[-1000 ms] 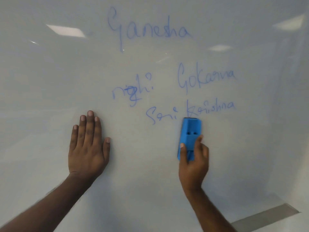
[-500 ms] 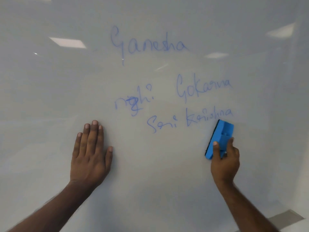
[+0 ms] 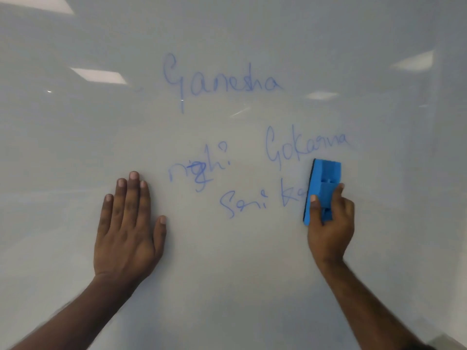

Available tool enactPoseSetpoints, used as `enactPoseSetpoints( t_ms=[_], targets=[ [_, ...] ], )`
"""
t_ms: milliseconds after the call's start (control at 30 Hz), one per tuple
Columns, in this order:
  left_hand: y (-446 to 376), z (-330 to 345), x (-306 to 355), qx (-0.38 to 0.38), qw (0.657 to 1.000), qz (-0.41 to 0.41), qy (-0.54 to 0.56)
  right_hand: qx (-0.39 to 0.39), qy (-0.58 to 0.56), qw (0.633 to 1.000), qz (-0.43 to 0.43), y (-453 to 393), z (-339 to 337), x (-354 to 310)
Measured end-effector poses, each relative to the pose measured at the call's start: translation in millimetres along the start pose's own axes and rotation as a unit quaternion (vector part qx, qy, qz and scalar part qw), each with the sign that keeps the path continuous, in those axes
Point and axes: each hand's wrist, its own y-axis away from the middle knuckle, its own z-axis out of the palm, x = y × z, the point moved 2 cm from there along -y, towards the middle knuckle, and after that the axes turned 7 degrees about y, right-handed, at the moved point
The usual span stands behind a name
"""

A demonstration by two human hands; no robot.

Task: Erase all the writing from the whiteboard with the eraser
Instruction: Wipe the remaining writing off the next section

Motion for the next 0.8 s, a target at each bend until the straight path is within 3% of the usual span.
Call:
enactPoseSetpoints(
  t_ms=[133, 233, 300, 433, 533, 667, 800],
  targets=[
    [0, -1, 0, 0.000, 1.000, 0.004, 0.004, -0.102, -0.007, 0.979, -0.176, 59, -5, -16],
    [0, -3, 0, 0.008, 1.000, 0.013, 0.003, -0.154, 0.013, 0.958, -0.242, 57, -15, -2],
    [0, -3, 0, 0.007, 1.000, 0.013, 0.000, -0.135, 0.025, 0.970, -0.200, 37, -19, 9],
    [-1, -3, 0, 0.004, 1.000, 0.012, -0.006, -0.052, 0.015, 0.998, -0.029, -13, -13, 10],
    [0, -1, 0, 0.002, 1.000, 0.006, -0.006, -0.021, -0.006, 1.000, 0.005, -15, -1, -13],
    [0, 0, 1, 0.001, 1.000, 0.004, -0.002, -0.055, -0.013, 0.991, -0.119, 33, 9, -58],
    [0, -1, 0, 0.003, 1.000, 0.010, 0.001, -0.148, 0.009, 0.939, -0.310, 84, 2, -66]
  ],
)
